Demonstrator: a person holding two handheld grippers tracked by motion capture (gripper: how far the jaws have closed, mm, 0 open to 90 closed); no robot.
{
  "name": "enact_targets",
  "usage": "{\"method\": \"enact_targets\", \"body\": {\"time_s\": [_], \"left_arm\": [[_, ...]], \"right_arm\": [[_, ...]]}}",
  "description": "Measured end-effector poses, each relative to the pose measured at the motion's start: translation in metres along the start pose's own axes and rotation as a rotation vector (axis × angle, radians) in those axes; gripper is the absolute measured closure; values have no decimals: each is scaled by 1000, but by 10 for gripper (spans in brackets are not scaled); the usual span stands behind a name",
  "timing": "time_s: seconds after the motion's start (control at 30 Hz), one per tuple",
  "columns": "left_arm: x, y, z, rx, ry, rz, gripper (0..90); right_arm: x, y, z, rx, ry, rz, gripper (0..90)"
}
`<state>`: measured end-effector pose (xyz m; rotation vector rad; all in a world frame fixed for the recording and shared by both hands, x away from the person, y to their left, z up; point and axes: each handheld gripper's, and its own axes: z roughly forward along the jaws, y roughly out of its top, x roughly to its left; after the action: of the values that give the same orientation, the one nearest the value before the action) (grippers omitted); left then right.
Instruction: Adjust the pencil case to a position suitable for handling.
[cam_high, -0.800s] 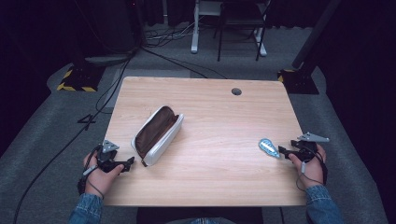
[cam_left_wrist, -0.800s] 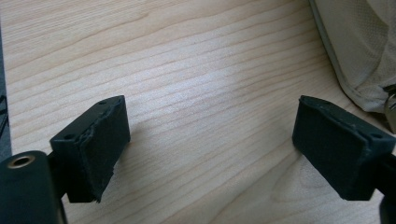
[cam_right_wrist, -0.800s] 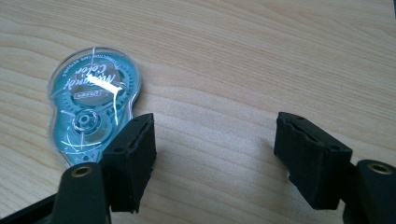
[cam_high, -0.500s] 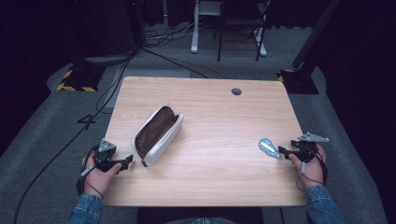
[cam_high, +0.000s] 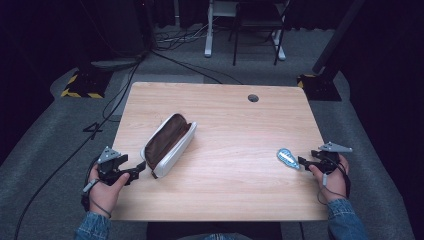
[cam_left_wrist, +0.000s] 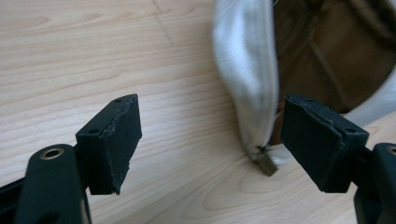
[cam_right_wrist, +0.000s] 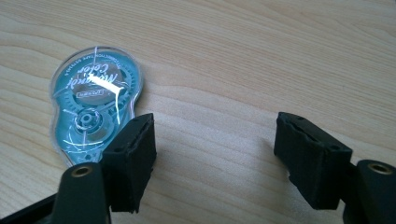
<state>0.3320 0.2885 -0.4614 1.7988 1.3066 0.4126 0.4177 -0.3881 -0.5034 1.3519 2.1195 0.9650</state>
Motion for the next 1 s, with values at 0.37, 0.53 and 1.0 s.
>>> {"method": "enact_targets", "body": {"time_s": [0.37, 0.53, 1.0], "left_arm": [[-11, 12, 15, -7, -7, 19, 227], [-10, 13, 29, -1, 1, 19, 249], [-11, 16, 58, 48, -62, 8, 481]], "right_arm": [[0, 0, 0, -1, 1, -3, 299], [0, 0, 0, -1, 1, -2, 299], [0, 0, 0, 0, 1, -2, 299]]}}
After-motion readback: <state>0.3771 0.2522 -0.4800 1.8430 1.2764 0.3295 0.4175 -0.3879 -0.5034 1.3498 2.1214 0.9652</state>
